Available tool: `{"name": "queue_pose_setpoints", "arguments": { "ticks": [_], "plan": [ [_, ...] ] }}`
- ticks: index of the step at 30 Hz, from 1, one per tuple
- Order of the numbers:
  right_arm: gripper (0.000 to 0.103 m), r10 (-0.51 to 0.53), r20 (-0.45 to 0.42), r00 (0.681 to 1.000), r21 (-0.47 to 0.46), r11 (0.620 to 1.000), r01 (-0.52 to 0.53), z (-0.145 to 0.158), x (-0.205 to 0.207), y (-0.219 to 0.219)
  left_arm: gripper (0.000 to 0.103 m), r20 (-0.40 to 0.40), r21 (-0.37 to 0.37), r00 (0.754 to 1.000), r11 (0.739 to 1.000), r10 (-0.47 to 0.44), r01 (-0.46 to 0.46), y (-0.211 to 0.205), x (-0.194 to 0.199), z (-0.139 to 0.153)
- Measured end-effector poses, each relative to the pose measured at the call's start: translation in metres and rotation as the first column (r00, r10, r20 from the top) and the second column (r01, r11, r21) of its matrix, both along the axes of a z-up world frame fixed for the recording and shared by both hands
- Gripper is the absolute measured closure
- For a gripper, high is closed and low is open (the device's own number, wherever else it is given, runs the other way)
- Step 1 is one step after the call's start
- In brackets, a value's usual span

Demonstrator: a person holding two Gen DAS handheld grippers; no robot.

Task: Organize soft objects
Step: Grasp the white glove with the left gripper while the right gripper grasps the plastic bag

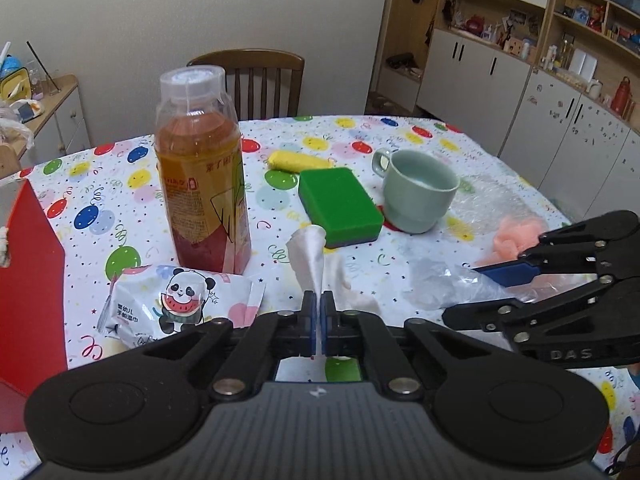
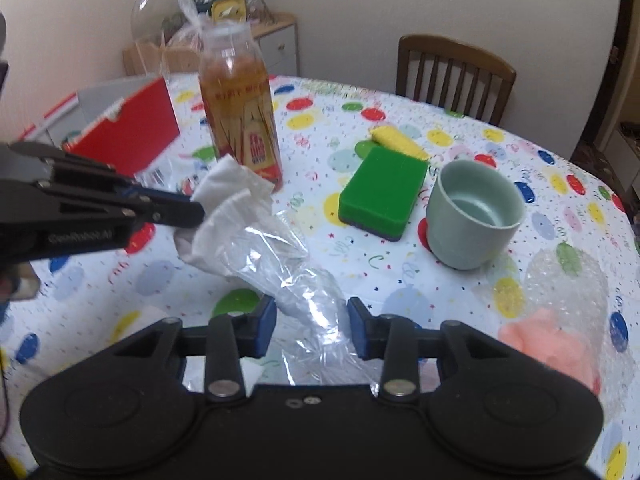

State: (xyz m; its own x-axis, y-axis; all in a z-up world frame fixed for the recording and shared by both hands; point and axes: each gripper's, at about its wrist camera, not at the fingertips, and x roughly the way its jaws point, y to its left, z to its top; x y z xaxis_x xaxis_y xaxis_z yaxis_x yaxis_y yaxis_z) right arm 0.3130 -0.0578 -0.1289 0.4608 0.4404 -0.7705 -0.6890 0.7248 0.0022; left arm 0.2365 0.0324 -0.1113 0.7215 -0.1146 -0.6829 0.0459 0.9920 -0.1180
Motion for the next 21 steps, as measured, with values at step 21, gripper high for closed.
{"name": "queue_pose_setpoints", "arguments": {
  "ticks": [21],
  "plan": [
    [0.066,0.007,-0.012,1.0,0.174,0.985,-0.005,0.079,-0.058,0.01,0.102,0.105,-0.043,0.99,0.995,0.093,-0.089,0.035,-0.069,0.081]
  ]
}}
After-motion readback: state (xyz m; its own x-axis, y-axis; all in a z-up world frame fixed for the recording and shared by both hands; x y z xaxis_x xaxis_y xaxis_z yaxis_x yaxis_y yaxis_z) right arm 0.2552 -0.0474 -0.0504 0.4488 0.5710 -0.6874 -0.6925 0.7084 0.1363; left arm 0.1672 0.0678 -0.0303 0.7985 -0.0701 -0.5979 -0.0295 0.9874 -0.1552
